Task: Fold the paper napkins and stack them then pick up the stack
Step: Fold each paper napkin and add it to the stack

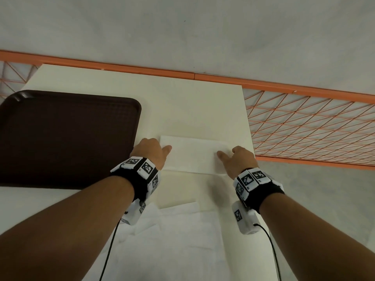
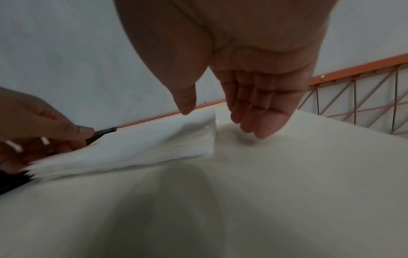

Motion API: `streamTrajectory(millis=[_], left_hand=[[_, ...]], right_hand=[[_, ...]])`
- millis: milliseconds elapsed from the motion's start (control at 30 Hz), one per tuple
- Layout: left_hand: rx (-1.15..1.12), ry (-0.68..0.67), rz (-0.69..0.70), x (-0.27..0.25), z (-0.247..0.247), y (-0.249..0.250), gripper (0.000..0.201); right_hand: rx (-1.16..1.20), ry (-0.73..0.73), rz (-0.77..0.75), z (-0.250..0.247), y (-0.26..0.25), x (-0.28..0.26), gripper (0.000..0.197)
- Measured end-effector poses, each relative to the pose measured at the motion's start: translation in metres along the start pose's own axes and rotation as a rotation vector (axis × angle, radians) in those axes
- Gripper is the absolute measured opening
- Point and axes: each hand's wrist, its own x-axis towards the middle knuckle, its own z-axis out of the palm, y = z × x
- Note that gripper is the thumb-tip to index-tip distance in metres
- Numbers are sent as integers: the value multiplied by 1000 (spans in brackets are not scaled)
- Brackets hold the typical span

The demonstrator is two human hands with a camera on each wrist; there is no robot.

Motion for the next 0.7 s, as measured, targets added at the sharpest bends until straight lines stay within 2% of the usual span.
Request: streamTrajectory(millis=[100,200,267,367,467,567,700], left_hand=[[2,9,100,-18,-3,-13,51],[-16,-45,227,-44,-2,-28,40],[-50,-84,276,-63,0,-40,28],[-55,-160,334,-94,4,-58,17],[-3,-262,387,-124,13,-75,17],[80,-328,436,-148,30,-91,36],[105,-295,532,-163,49,-101,53]], right_hand=[[73,51,-84,-1,8,-31,53],[95,49,-293,15,15,-79,35],[29,-97,-478,30,18,-117,28],[-168,-366,-661,52,18,-166,37],[-338,-406,-669,68,13,-189,53],[-404,-350,-645,74,7,-197,54],[-435,-384,-583,75,-1,-199,50]])
